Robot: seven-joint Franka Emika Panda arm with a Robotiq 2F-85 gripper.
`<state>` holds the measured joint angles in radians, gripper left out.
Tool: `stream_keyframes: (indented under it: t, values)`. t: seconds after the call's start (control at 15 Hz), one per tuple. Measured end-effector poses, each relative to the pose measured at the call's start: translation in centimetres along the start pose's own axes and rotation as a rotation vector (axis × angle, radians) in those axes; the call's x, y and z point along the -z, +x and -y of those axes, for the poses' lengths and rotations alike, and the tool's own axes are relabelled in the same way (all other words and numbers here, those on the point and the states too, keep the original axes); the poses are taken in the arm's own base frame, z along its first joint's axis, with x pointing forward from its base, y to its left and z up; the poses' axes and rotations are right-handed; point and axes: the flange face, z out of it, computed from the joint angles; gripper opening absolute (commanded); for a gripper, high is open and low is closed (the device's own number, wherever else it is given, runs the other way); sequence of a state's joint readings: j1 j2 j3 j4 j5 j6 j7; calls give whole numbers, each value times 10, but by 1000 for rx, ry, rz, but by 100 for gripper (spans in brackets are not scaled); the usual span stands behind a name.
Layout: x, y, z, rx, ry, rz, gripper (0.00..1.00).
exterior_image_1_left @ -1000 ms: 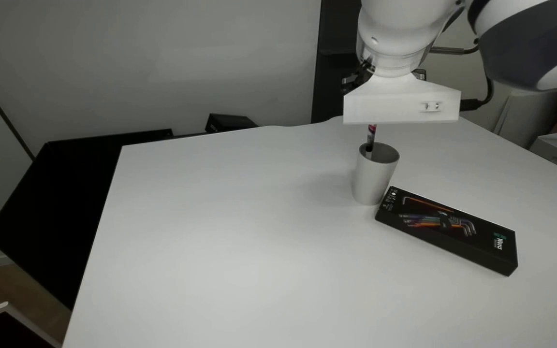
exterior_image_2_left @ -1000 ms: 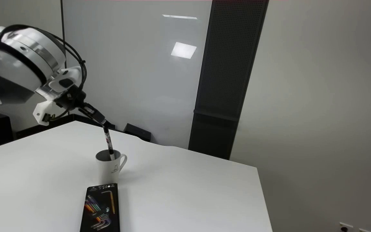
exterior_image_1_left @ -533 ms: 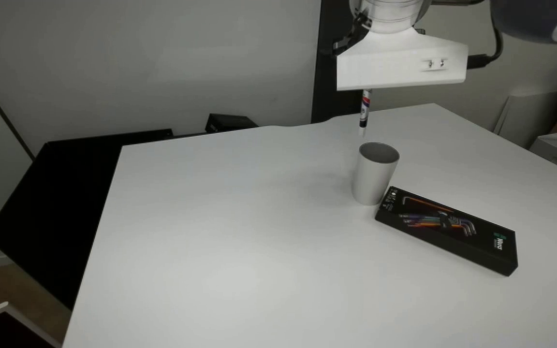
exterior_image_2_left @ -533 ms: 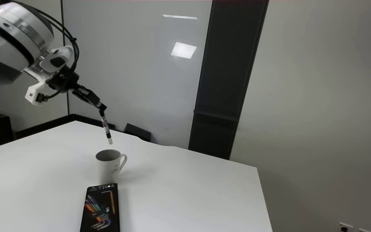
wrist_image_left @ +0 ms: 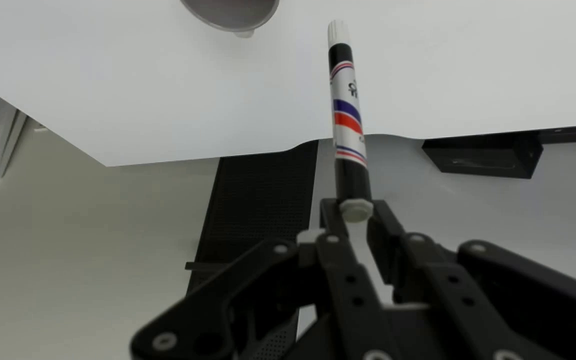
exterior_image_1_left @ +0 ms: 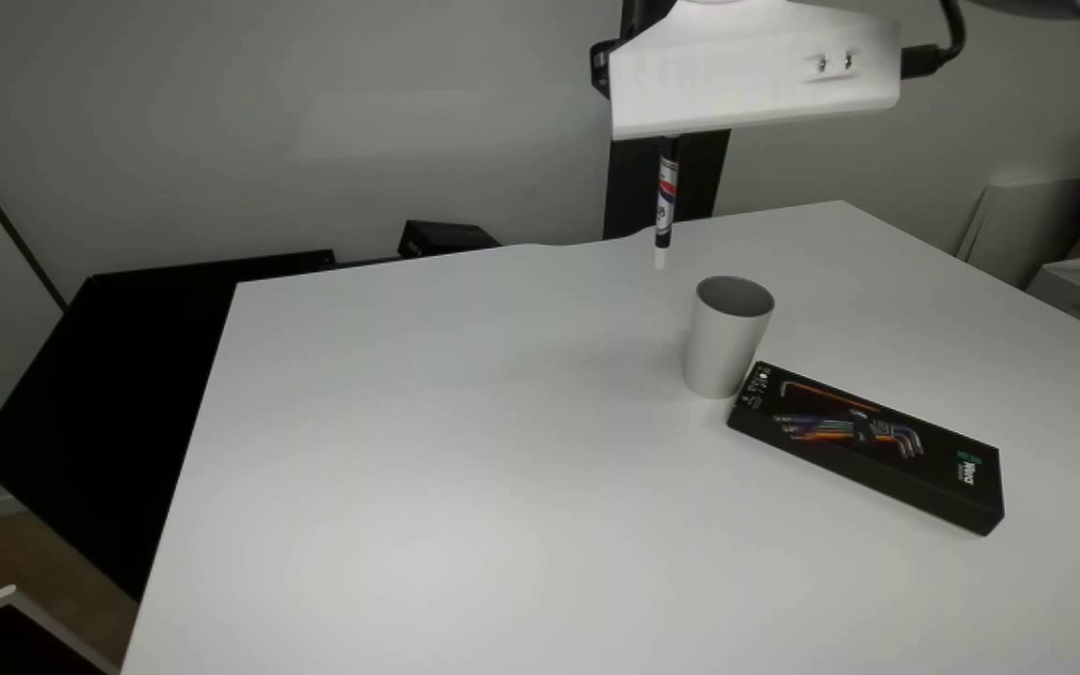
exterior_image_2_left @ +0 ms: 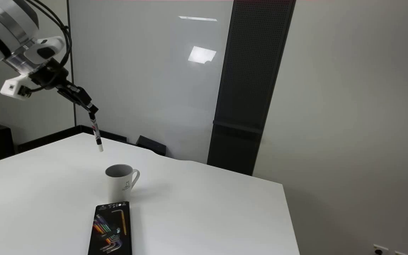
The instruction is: Put the marker in the mug on the table
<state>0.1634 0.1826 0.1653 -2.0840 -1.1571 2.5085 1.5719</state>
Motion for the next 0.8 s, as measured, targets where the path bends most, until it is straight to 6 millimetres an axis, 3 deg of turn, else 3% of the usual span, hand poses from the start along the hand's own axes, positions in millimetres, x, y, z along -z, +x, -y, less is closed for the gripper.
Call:
stream_keyframes:
  t: [0.27,0.8]
  values:
    - [-8,-21,18,54,68,146,7]
    - [-56,-77,35,138,143,479,7]
